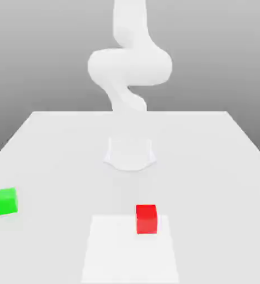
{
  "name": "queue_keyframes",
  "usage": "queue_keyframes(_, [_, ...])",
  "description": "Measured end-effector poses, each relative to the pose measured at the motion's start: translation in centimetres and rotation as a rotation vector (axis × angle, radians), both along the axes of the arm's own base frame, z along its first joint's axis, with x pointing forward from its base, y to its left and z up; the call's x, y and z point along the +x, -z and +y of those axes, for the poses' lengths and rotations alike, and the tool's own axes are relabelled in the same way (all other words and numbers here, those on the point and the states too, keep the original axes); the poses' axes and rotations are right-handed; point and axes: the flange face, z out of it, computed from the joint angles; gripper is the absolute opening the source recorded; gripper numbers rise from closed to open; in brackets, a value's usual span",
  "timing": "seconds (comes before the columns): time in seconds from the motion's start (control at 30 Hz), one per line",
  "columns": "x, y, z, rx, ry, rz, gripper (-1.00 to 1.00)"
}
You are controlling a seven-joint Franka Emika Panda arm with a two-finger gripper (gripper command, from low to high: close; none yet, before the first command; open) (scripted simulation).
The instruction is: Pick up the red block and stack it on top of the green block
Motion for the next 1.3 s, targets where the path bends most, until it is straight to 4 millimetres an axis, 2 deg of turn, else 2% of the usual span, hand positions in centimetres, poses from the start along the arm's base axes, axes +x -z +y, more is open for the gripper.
queue_keyframes(0.13, [3.7,9.9,1.0,0.003,-0.010,0.150,0.00])
queue_keyframes(0.2, [4.6,14.9,1.5,0.003,-0.015,0.223,0.00])
queue_keyframes(0.3, [4.8,22.4,2.1,0.001,-0.022,0.336,0.00])
queue_keyframes(0.43, [2.9,32.5,2.9,-0.005,-0.029,0.495,0.00])
queue_keyframes(0.57, [-1.5,42.8,3.5,-0.017,-0.035,0.669,0.00])
queue_keyframes(0.63, [-2.6,46.2,3.5,-0.020,-0.036,0.709,0.00])
queue_keyframes(0.8, [-3.1,51.0,3.6,-0.020,-0.037,0.721,0.00])
queue_keyframes(0.83, [-3.2,51.5,3.6,-0.021,-0.037,0.722,-1.00])
queue_keyframes(1.07, [-3.2,51.5,3.6,-0.021,-0.036,0.721,-1.00])
queue_keyframes(1.3, [-3.2,46.1,3.6,-0.022,-0.038,0.721,-1.00])
